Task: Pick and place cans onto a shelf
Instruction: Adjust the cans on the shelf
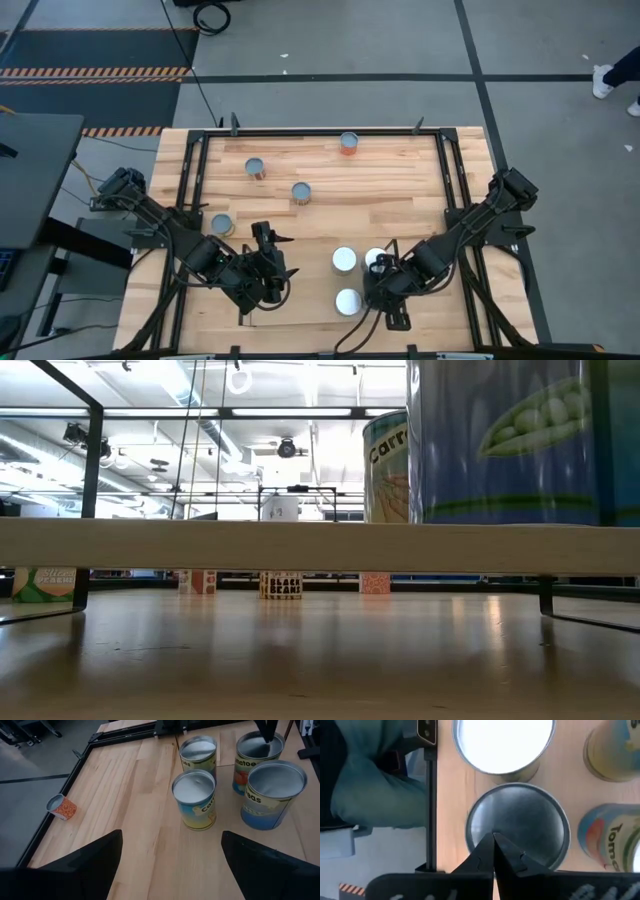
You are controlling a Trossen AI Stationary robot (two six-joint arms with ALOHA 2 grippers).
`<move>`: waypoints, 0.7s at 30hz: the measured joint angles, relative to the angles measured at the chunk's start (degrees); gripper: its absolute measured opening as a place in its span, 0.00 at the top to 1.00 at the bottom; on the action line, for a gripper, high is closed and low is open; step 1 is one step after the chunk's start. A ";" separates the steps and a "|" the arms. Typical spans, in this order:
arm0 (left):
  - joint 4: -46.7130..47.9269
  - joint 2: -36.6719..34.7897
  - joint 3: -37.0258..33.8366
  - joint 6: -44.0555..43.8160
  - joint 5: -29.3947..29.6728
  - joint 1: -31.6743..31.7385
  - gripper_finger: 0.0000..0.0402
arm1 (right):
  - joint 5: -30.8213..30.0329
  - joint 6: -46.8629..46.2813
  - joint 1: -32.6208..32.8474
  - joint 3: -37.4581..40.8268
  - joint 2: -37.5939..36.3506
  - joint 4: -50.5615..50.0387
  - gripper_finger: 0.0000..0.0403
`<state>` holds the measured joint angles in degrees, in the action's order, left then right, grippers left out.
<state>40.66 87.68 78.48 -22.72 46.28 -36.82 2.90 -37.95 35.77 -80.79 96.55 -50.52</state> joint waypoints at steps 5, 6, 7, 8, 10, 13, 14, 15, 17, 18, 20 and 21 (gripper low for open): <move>0.00 0.00 0.00 -0.02 0.00 0.00 0.14 | 0.11 -1.34 -0.02 0.00 0.00 -1.84 0.99; 0.00 0.00 0.00 -0.02 0.00 0.00 0.14 | 0.16 -1.85 0.00 0.00 0.00 -2.29 0.99; 0.00 0.00 0.00 -0.02 0.00 0.00 0.14 | 0.21 -2.35 0.00 0.00 0.00 -2.63 0.99; 0.00 0.00 0.00 -0.02 0.00 0.00 0.14 | 0.24 -2.77 0.00 0.00 0.00 -2.93 0.99; 0.00 0.00 0.00 -0.02 0.00 0.00 0.14 | 1.38 -3.41 0.00 0.00 -0.02 -3.12 0.99; 0.00 0.00 0.00 -0.02 0.00 0.00 0.14 | 4.71 -3.90 -0.03 0.00 -0.02 -2.30 0.99; 0.00 0.00 0.00 -0.02 0.00 0.00 0.14 | 4.85 -3.86 0.00 0.00 -0.04 -2.03 0.99; 0.00 0.00 0.00 -0.01 0.00 0.00 0.14 | 4.67 -3.68 0.02 0.00 -0.13 -1.86 0.99; 0.00 0.00 0.00 0.16 0.00 0.00 0.14 | 3.69 -2.98 0.01 0.00 -0.30 -1.64 0.99; 0.00 0.00 0.00 0.59 0.00 0.00 0.14 | 3.09 -2.78 0.00 0.00 -0.33 -1.65 0.99; -0.06 0.00 0.00 0.87 0.00 0.00 0.14 | 2.94 -2.66 0.00 0.00 -0.31 -2.28 0.99; -0.12 -0.02 0.00 0.87 0.00 0.00 0.14 | 2.97 -2.61 -0.16 0.00 -0.15 -2.31 0.99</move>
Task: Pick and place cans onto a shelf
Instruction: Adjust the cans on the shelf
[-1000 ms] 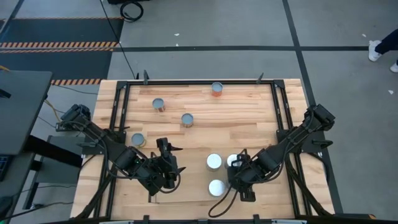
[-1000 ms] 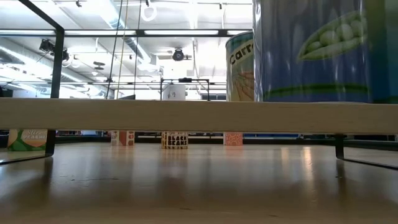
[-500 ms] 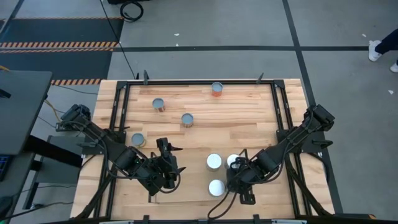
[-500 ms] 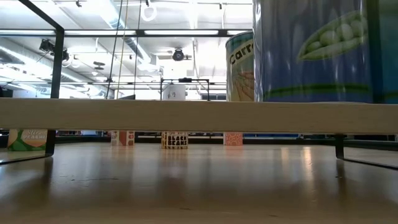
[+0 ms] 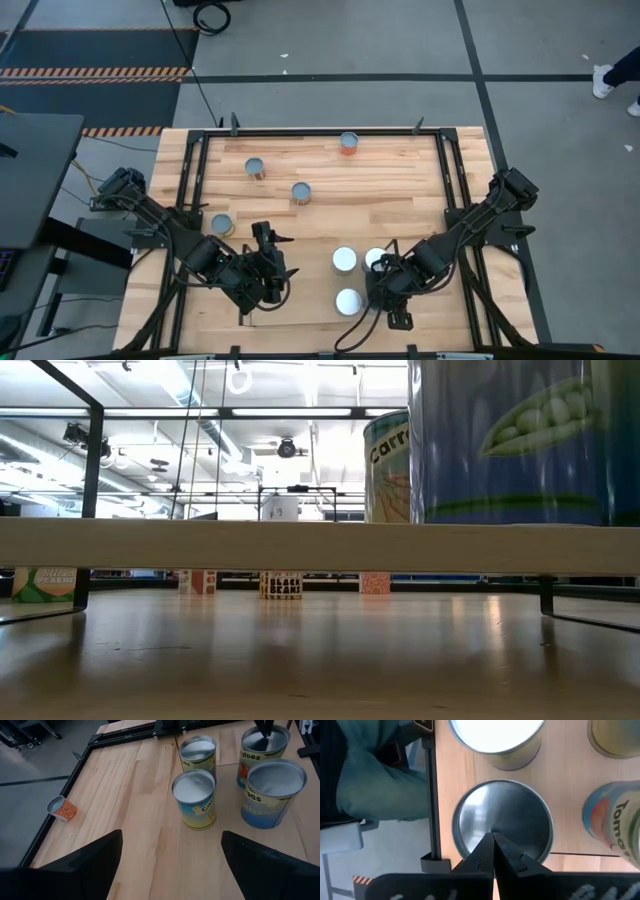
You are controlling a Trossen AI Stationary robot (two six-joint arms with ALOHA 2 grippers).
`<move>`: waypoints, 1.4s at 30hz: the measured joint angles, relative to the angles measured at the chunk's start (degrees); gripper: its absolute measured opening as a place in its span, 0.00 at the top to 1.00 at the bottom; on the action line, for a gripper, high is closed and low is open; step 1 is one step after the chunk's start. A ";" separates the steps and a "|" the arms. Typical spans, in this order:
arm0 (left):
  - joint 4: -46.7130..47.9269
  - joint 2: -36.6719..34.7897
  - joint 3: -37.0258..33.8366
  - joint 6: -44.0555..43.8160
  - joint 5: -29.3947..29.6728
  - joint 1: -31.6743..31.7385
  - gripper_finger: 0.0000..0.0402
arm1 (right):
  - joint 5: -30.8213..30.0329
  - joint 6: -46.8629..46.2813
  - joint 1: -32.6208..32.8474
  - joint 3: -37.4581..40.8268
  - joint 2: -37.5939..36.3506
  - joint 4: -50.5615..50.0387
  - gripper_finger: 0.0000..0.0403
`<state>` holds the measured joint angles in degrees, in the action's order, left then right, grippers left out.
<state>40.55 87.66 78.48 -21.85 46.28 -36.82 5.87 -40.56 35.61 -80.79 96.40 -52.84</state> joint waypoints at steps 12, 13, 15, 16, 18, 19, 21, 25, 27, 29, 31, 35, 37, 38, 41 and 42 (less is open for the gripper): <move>-0.21 -0.03 0.00 0.09 0.00 0.00 0.14 | 2.38 3.03 -1.47 0.00 1.42 2.86 0.99; -0.21 -0.03 0.00 0.09 0.00 0.00 0.14 | 2.74 2.97 -1.51 0.00 1.42 2.83 0.99; -0.21 -0.03 0.00 0.09 0.00 0.00 0.14 | 3.19 2.68 -1.57 0.00 1.42 2.66 0.99; -0.17 -0.03 0.00 0.13 0.00 0.00 0.14 | 3.19 2.66 -1.55 0.00 1.42 2.41 0.99; -0.19 -0.03 0.00 0.13 0.00 0.00 0.14 | 3.08 2.62 -1.53 0.00 1.42 2.22 0.99; -0.17 -0.03 0.00 0.13 0.00 0.00 0.14 | 3.06 2.62 -1.53 0.00 1.42 2.20 0.99; -0.17 -0.03 0.00 0.13 0.00 0.00 0.14 | 3.02 2.62 -1.53 0.00 1.42 2.14 0.99; -0.19 -0.03 0.00 0.13 -0.01 0.00 0.14 | 2.96 2.72 -1.53 0.00 1.42 2.08 0.99; -0.19 -0.03 0.00 0.14 0.00 0.00 0.14 | 2.93 2.71 -1.53 0.00 1.42 1.99 0.99; -0.19 -0.03 0.00 0.13 0.00 0.00 0.14 | 2.93 2.73 -1.53 0.00 1.42 1.90 0.99; -0.19 -0.03 0.00 0.13 0.00 0.00 0.14 | 2.97 2.67 -1.53 0.00 1.42 1.81 0.99; -0.19 -0.03 0.00 0.12 0.00 0.00 0.14 | 3.06 2.67 -1.53 0.00 1.42 1.69 0.99; -0.19 -0.03 0.00 0.13 0.00 0.00 0.14 | 3.10 2.75 -1.53 -0.20 1.42 1.30 0.99; -0.19 -0.03 0.00 0.09 0.00 0.00 0.14 | 2.91 2.88 -1.53 -0.76 1.49 0.31 0.99; -0.19 -0.03 0.00 0.04 -0.02 -0.02 0.14 | 1.27 3.65 -1.53 -3.10 1.70 -2.56 0.99; -0.19 -0.03 0.00 0.04 -0.02 -0.02 0.14 | 0.35 4.35 -1.53 -4.30 1.70 -2.58 0.99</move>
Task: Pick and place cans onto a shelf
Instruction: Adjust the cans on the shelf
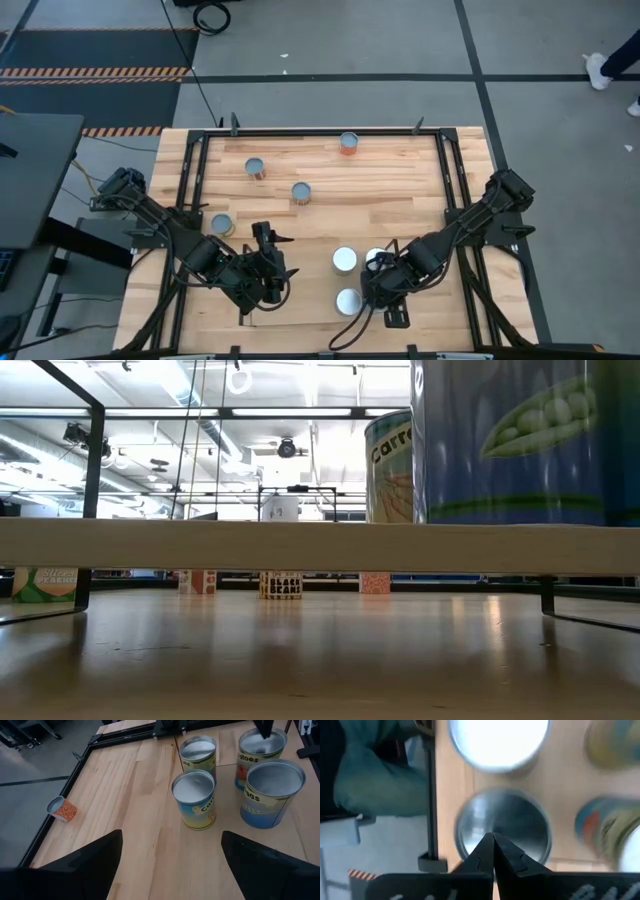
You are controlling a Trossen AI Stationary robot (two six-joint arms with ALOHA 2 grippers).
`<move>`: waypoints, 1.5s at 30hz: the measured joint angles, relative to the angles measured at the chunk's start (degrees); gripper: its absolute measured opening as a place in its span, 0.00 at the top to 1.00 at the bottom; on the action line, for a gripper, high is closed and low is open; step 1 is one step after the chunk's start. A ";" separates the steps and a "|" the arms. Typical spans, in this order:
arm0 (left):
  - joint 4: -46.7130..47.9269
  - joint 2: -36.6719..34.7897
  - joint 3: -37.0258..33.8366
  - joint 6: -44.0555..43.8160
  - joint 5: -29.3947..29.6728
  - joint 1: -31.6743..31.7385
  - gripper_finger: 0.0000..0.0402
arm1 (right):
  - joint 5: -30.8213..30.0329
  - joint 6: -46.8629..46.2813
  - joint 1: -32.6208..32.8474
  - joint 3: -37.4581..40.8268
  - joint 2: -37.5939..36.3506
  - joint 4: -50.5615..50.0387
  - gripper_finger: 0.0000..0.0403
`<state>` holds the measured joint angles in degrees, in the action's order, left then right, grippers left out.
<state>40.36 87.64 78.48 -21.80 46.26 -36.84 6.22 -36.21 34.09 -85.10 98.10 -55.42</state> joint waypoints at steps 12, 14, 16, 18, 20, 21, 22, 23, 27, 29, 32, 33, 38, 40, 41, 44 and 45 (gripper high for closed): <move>-0.04 0.00 0.00 0.07 0.00 -0.42 0.14 | -8.99 11.30 -1.79 -2.12 4.15 11.65 0.99; -0.04 0.00 0.00 0.02 0.00 -0.44 0.14 | -7.80 11.93 -2.44 -2.25 5.75 10.32 0.99; -0.04 0.00 0.00 0.02 0.00 -0.72 0.14 | -7.54 12.01 -2.77 -2.97 6.35 10.42 0.99; -0.04 0.00 0.00 0.04 0.00 -0.97 0.14 | -6.52 12.25 -3.17 -2.98 6.86 10.93 0.99; -0.03 0.00 0.00 0.04 0.00 -1.07 0.14 | -6.06 12.50 -3.50 -3.02 7.26 11.42 0.99; 0.00 0.00 0.00 0.02 0.00 -1.18 0.14 | -5.92 12.84 -3.58 -3.02 7.24 11.96 0.99; 0.07 0.00 -0.02 0.01 0.00 -1.36 0.14 | -5.56 13.11 -3.61 -3.00 7.23 12.09 0.99; 0.04 0.00 -0.02 0.02 0.00 -1.41 0.14 | -5.16 13.39 -3.59 -3.00 7.33 12.33 0.99; 0.07 0.00 -0.02 0.00 0.00 -1.42 0.14 | -4.41 13.88 -3.58 -2.99 7.52 13.15 0.99; 0.09 0.00 -0.02 0.00 0.00 -1.40 0.14 | -4.30 13.90 -3.60 -2.99 7.52 13.15 0.99; 0.09 0.00 -0.02 0.01 -0.01 -1.40 0.14 | -4.26 13.89 -3.58 -2.98 7.41 12.85 0.99; 0.09 0.00 -0.02 0.01 0.00 -1.40 0.14 | -4.22 13.86 -3.58 -2.98 7.40 12.54 0.99; 0.09 0.00 -0.02 0.00 0.00 -1.40 0.14 | -4.20 13.72 -3.75 -2.98 7.17 11.50 0.99; 0.10 0.01 -0.02 0.00 0.00 -1.40 0.14 | -4.20 13.76 -3.88 -2.98 7.17 11.64 0.99; 0.11 0.01 -0.02 0.01 0.00 -1.40 0.14 | -4.28 13.86 -3.91 -2.98 7.17 11.67 0.99; 0.11 0.00 -0.02 0.00 0.00 -1.40 0.14 | -5.27 14.07 -3.92 -2.95 7.19 11.85 0.99; 0.11 0.00 -0.02 0.00 0.00 -1.40 0.14 | -5.36 14.10 -3.93 -2.94 7.19 11.86 0.99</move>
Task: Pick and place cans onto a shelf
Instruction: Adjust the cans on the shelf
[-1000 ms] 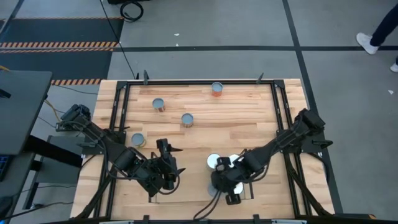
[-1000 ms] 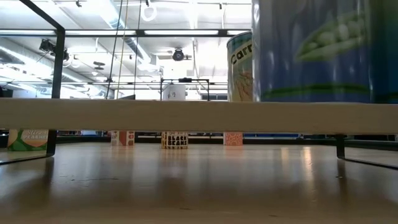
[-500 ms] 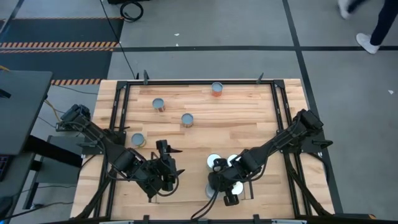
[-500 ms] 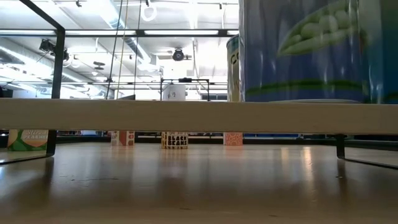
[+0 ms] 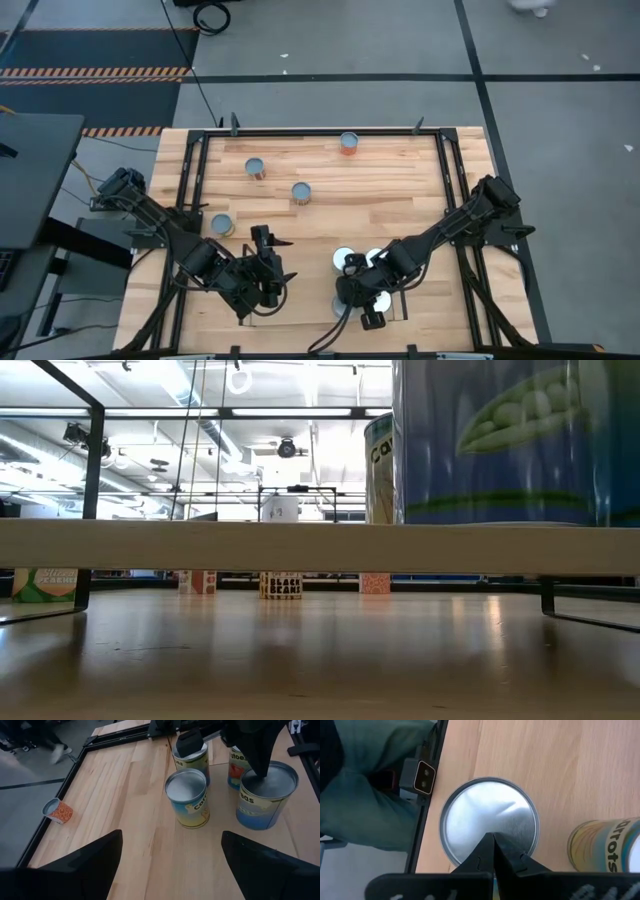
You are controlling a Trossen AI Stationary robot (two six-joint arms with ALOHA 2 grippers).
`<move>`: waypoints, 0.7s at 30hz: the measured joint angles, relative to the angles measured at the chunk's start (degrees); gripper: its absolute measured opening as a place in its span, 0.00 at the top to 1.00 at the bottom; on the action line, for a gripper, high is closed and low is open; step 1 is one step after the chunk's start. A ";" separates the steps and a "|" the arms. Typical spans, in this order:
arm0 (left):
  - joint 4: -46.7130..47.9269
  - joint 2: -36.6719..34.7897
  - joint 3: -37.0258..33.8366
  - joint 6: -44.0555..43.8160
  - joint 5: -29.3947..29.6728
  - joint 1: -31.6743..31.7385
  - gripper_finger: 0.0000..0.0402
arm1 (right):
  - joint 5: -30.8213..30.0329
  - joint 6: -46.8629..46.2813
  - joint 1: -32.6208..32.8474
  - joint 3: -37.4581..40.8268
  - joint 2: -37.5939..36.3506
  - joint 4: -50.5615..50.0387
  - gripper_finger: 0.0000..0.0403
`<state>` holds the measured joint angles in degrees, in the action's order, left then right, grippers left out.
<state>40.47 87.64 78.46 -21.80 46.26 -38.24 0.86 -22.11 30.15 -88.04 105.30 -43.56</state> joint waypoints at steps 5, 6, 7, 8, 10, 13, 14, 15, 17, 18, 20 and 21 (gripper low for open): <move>0.00 0.00 0.00 0.00 0.00 0.02 0.14 | 0.00 0.00 -0.02 0.01 0.00 0.01 0.99; 0.00 0.00 0.00 -0.01 0.00 0.02 0.14 | 0.00 0.02 -0.02 0.00 0.00 0.00 0.99; 0.00 0.00 0.00 -0.01 0.00 0.02 0.14 | -0.02 0.09 -0.02 -0.25 0.05 -0.27 0.99; 0.00 0.02 0.00 0.01 0.00 0.01 0.14 | -0.15 0.37 -0.02 -0.70 0.13 -0.66 0.99; -0.01 0.02 0.00 0.02 0.00 0.01 0.14 | -0.47 1.84 0.03 -1.99 0.34 -1.27 0.99; 0.00 0.02 0.00 0.00 0.00 0.02 0.14 | -2.43 3.16 0.56 -5.27 -0.14 -2.50 0.99; 0.00 0.02 0.00 0.00 0.00 0.00 0.14 | -3.12 3.14 0.86 -6.47 -0.38 -3.97 0.99; -0.02 0.02 0.00 -0.07 0.00 0.00 0.14 | -3.93 2.63 1.31 -7.66 -0.58 -5.93 0.99; 0.01 0.04 0.00 -0.31 0.00 -0.28 0.14 | -4.57 -0.11 2.33 -8.89 -0.85 -11.07 0.99; 0.00 0.04 0.00 -0.31 0.00 -0.33 0.14 | -4.31 -1.94 2.83 -9.21 -0.85 -13.38 0.99; -0.04 0.06 0.00 -0.32 0.00 -0.70 0.14 | -3.85 -6.48 3.89 -9.30 -0.85 -16.67 0.99; -0.16 0.06 0.00 -0.30 0.02 -0.87 0.14 | -3.79 -8.72 4.41 -9.25 -0.76 -18.43 0.99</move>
<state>40.31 87.70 78.46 -22.10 46.28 -39.10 -2.92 -30.83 34.56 -97.29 104.54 -61.98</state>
